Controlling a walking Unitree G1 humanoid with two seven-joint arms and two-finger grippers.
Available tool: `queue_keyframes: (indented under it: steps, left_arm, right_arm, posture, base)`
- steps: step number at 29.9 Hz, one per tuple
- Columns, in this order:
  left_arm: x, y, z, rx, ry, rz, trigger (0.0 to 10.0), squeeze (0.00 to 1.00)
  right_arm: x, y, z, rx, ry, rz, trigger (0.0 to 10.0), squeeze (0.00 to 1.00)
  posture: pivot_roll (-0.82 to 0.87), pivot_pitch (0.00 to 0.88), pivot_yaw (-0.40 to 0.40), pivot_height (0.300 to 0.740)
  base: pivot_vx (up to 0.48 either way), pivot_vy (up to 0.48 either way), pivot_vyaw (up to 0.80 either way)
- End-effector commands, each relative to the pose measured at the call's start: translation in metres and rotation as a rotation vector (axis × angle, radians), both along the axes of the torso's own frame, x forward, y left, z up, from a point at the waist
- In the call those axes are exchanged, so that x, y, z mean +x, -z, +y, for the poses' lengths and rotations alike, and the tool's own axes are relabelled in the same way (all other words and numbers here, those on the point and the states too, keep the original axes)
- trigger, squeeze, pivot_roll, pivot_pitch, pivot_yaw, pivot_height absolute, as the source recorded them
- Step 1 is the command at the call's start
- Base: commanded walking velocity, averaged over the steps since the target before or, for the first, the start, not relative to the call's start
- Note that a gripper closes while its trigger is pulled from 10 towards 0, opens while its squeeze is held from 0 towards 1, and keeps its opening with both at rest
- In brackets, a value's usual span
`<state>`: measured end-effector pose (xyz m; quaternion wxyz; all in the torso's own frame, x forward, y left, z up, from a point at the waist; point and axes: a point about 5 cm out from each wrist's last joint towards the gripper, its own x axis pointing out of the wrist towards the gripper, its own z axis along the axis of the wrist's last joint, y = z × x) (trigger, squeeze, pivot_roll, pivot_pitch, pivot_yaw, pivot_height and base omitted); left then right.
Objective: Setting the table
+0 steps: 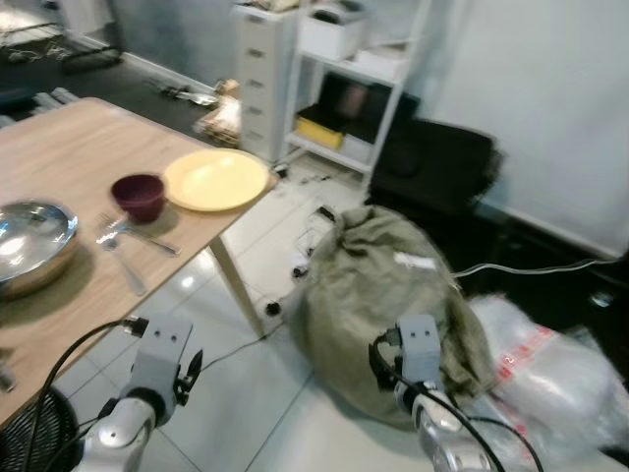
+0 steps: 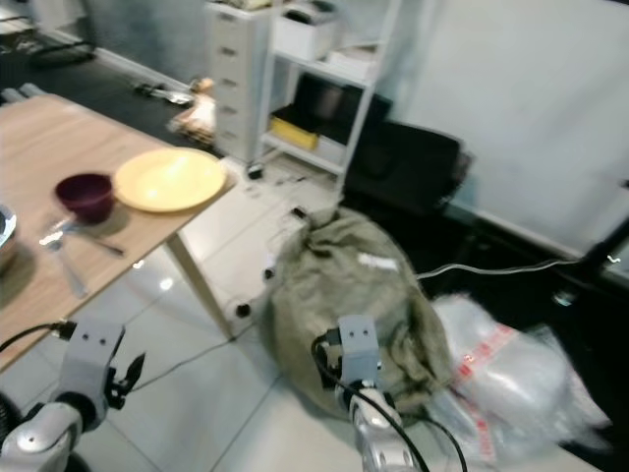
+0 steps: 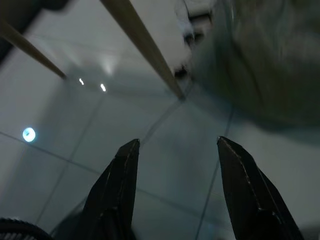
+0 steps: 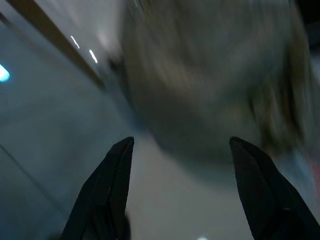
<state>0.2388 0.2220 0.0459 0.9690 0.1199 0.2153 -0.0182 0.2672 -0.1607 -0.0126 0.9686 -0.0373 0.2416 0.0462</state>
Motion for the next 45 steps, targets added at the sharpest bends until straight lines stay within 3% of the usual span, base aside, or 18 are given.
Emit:
queue_keyframes:
  steps: [1,4,5,8,14,45]
  left_arm:
    - [-0.009,0.012,0.006,-0.005,-0.015,0.045,10.0,0.00]
    - [-0.028,0.036,0.017,0.003,-0.050,0.143,10.0,0.00]
    - [-0.028,0.036,0.017,0.003,-0.050,0.143,10.0,0.00]
    - [-0.048,0.060,0.027,0.004,-0.075,0.230,10.0,0.00]
    - [-0.060,0.074,0.027,0.007,-0.051,0.273,10.0,0.00]
    - [-0.040,0.072,0.026,-0.005,0.013,0.192,10.0,0.00]
  right_arm:
    - [-0.011,0.013,-0.004,-0.018,0.000,0.072,10.0,0.00]
    - [-0.036,0.035,-0.012,-0.042,0.022,0.190,10.0,0.00]
    - [-0.036,0.035,-0.012,-0.042,0.022,0.190,10.0,0.00]
    - [-0.052,0.048,-0.019,-0.066,0.031,0.255,10.0,0.00]
    - [-0.056,0.050,-0.022,-0.066,0.035,0.264,10.0,0.00]
    - [-0.043,0.043,-0.013,-0.030,0.046,0.195,10.0,0.00]
  posture:
    - [0.10,0.052,0.004,0.740]
    - [0.10,0.054,0.005,0.740]
    - [0.10,0.054,0.005,0.740]
    - [0.10,0.058,0.001,0.740]
    - [0.09,0.059,0.003,0.740]
    - [0.08,0.055,0.028,0.740]
  base:
    - [0.000,0.000,-0.80]
    - [0.000,0.000,-0.80]
    - [0.000,0.000,-0.80]
    - [0.000,0.000,-0.80]
    - [0.000,0.000,-0.80]
    - [0.000,0.000,-0.80]
